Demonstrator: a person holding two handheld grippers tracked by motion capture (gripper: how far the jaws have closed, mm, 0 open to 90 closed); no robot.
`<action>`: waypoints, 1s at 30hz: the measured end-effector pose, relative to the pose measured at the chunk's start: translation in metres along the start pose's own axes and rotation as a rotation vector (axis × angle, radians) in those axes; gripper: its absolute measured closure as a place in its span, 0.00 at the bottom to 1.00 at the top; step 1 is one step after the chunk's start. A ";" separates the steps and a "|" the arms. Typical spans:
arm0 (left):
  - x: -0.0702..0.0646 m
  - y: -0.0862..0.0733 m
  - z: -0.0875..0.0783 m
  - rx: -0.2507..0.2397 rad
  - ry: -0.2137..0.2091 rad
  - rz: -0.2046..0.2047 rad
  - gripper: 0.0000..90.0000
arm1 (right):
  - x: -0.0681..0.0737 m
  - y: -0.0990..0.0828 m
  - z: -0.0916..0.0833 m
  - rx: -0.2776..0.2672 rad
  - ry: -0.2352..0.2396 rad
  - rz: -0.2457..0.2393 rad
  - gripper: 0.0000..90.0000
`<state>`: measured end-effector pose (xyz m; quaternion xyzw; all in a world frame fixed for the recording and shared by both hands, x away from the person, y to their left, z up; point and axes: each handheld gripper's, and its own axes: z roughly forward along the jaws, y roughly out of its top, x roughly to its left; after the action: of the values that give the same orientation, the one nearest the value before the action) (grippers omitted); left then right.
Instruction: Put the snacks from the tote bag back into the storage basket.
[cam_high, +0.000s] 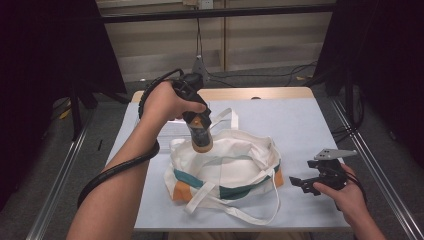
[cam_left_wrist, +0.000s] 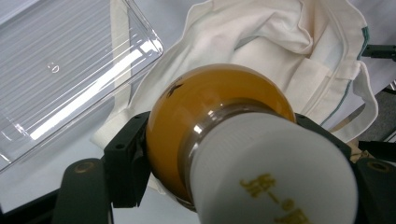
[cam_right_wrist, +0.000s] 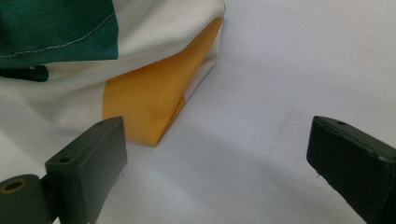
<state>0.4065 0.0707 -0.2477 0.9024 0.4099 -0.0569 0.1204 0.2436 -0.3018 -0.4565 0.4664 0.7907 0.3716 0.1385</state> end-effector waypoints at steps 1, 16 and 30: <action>0.001 0.001 -0.001 0.001 -0.001 0.000 0.33 | 0.000 0.000 0.000 -0.001 0.000 -0.003 0.05; 0.009 0.006 -0.009 0.000 0.016 -0.008 0.33 | 0.000 -0.001 0.001 0.007 0.012 -0.005 0.04; 0.014 0.013 -0.014 0.001 0.021 -0.016 0.33 | 0.000 -0.002 0.002 0.012 0.019 -0.005 0.04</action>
<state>0.4259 0.0763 -0.2350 0.8996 0.4184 -0.0486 0.1150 0.2435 -0.3014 -0.4587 0.4617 0.7954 0.3707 0.1291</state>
